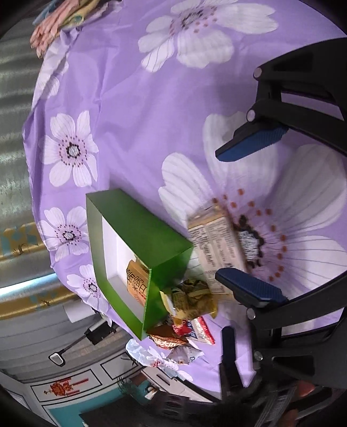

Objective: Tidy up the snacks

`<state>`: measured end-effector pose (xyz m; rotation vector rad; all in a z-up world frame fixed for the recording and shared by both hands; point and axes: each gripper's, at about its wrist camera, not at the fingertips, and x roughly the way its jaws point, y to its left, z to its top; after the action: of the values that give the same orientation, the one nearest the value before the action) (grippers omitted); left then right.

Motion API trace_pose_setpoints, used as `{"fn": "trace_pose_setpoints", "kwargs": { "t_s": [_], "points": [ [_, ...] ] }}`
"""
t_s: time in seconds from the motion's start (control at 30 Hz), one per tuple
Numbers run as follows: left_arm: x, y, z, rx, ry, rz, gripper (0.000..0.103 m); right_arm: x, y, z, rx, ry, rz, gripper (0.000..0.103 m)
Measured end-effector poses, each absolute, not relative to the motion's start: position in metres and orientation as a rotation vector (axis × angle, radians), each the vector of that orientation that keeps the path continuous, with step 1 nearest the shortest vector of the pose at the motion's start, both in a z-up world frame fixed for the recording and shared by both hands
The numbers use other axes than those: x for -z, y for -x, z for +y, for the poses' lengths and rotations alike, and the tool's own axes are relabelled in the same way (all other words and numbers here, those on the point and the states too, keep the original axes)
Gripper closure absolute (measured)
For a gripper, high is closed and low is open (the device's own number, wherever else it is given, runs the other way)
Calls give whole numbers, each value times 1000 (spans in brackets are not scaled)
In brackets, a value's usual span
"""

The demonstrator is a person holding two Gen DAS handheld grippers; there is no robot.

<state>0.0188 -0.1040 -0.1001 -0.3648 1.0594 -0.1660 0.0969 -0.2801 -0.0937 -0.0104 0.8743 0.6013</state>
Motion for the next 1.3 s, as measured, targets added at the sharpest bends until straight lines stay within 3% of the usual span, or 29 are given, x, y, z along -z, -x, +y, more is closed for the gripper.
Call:
{"fn": "trace_pose_setpoints", "kwargs": {
  "t_s": [0.2, 0.4, 0.43, 0.47, 0.8, 1.03, 1.3],
  "points": [
    [106, -26, -112, 178, 368, 1053, 6, 107, -119, -266, -652, 0, 940, 27],
    [108, -30, -111, 179, 378, 1040, 21, 120, -122, -256, -690, 16, 996, 37],
    [109, -31, -111, 180, 377, 1038, 26, 119, -121, -256, -718, 4, 1002, 48],
    [109, -31, -109, 176, 375, 1036, 30, 119, -120, -255, -728, -1, 1008, 52],
    [113, -26, -95, 193, 366, 1029, 54, 123, -112, -265, -765, -94, 1065, 66],
    [107, -15, -92, 204, 354, 1017, 57, 116, -78, -276, -739, -136, 1029, 81],
    [91, -1, -85, 191, 324, 967, 57, 106, -53, -271, -735, -166, 996, 84]
  ]
}}
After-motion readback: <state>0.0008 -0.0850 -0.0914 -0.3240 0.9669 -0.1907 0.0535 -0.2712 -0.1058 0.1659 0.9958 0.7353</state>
